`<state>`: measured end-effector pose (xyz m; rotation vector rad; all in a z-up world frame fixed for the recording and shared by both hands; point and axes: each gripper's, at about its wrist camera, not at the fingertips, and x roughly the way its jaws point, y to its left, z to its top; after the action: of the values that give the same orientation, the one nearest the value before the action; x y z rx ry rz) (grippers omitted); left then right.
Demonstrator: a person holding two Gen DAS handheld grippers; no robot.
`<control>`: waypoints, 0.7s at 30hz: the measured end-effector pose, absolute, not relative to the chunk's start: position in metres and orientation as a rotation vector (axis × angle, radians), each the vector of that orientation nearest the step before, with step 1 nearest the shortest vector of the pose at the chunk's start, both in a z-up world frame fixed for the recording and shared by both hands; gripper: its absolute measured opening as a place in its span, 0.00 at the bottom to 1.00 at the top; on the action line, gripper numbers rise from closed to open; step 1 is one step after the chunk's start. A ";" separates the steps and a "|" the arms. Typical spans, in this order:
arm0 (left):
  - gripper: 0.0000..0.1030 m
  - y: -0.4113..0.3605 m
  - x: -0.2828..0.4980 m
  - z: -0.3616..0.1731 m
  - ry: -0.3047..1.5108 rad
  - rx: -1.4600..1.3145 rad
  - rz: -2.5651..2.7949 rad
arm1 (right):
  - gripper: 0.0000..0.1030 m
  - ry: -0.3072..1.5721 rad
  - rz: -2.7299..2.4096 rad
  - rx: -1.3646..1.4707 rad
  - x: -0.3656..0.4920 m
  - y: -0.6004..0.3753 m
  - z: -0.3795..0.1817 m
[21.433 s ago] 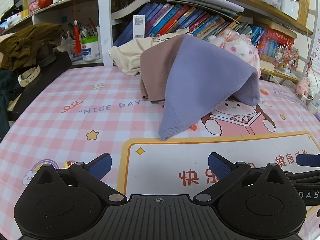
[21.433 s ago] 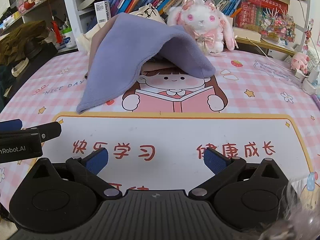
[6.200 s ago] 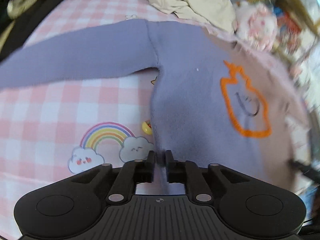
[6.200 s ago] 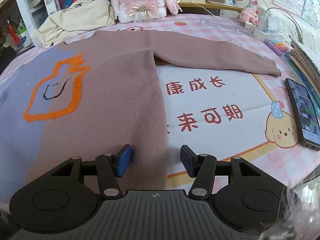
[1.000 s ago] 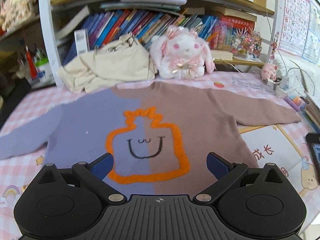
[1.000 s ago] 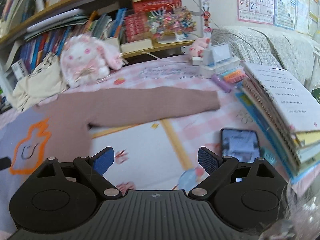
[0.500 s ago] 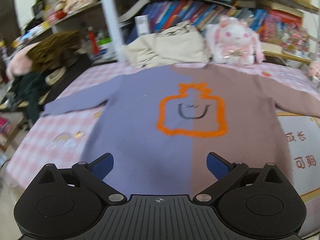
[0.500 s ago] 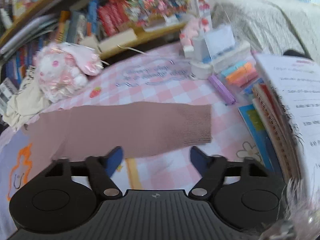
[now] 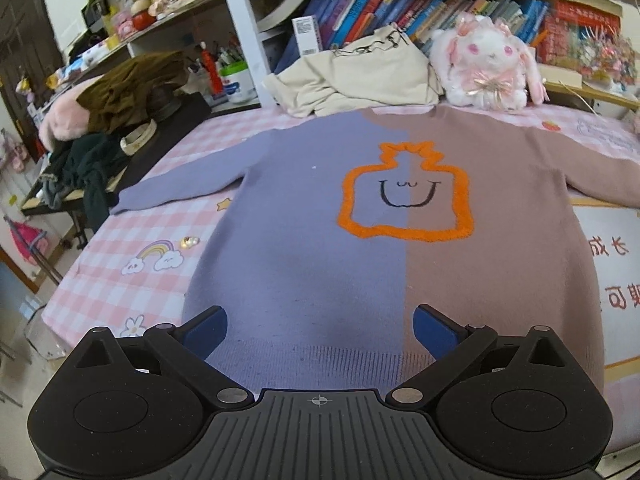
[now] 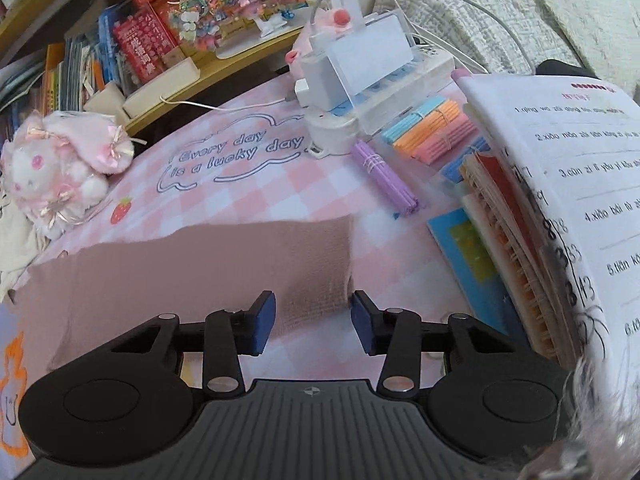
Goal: Fold clothes
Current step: 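Reach the right tool to the mauve sleeve cuff and close on it, then lift the mauve sleeve with the right tool and lay it across the chest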
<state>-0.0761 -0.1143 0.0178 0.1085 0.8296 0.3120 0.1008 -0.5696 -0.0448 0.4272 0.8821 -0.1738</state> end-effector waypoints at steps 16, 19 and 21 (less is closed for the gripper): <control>0.98 -0.116 -0.066 0.019 0.810 0.158 0.254 | 0.06 0.737 -0.054 0.490 0.106 -0.556 0.006; 0.98 -0.114 -0.059 0.022 0.780 0.171 0.205 | 0.06 0.688 0.013 0.482 0.110 -0.534 0.030; 0.98 -0.112 -0.055 0.023 0.759 0.183 0.168 | 0.06 0.664 0.057 0.472 0.114 -0.514 0.044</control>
<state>-0.0549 -0.1121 0.0230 0.1826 0.7591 0.1684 0.1142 -0.5142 0.0439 0.4715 0.6642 0.0572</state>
